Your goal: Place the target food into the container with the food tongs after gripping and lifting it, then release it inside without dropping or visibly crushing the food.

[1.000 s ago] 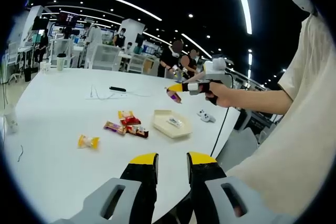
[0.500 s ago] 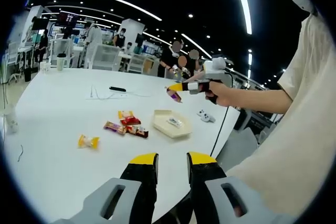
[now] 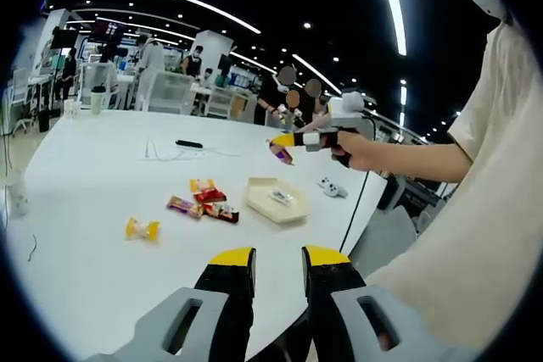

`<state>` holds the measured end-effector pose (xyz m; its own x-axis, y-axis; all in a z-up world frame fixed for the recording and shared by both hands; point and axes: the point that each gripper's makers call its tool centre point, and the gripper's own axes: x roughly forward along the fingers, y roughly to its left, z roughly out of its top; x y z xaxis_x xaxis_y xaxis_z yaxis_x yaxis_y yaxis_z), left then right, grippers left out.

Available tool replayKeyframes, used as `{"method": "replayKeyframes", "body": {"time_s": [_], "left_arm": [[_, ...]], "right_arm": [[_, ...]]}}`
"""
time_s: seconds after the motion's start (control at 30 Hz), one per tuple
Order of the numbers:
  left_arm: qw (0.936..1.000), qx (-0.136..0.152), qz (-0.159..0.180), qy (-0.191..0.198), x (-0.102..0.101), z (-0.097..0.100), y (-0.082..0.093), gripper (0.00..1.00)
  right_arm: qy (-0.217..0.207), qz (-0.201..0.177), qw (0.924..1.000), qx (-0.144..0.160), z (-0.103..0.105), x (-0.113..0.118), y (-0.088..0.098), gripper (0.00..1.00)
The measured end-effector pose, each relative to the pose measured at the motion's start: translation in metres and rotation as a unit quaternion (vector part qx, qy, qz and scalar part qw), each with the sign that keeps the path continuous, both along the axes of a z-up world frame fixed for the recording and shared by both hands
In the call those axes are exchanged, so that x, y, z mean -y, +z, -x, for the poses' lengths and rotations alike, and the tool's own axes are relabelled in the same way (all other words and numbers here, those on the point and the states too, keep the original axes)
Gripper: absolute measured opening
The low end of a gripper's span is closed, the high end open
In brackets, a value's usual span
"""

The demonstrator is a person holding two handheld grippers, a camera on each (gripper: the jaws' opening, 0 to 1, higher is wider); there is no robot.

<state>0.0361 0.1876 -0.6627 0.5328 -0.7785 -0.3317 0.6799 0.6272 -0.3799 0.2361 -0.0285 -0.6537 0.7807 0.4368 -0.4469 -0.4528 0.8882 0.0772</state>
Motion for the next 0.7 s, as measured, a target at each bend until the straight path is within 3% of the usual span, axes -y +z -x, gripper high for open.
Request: {"method": "replayKeyframes", "body": {"time_s": [0.7], "left_arm": [[1.0,-0.002,0.001,0.002,-0.0013,0.0007,-0.0018,0.21]], "right_arm": [[-0.007,0.004,1.0,0.002,-0.0048,0.0076,0.0007,0.24]]}}
